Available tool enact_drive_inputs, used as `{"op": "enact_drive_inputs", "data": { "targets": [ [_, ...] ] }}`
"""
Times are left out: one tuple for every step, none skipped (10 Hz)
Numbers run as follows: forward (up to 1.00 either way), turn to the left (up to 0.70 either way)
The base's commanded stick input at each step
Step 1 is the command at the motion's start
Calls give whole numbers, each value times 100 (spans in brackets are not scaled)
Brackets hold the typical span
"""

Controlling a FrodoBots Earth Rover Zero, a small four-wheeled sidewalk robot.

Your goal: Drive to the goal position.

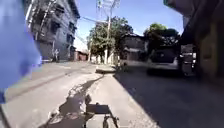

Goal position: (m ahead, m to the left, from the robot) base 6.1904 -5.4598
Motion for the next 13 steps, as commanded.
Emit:
{"op": "enact_drive_inputs", "data": {
  "targets": [
    [53, -44],
    [53, -54],
    [53, -54],
    [53, -54],
    [53, -54],
    [53, -54],
    [53, -1],
    [53, -1],
    [62, -1],
    [83, -1],
    [83, -1],
    [83, -1],
    [84, -1]
  ]
}}
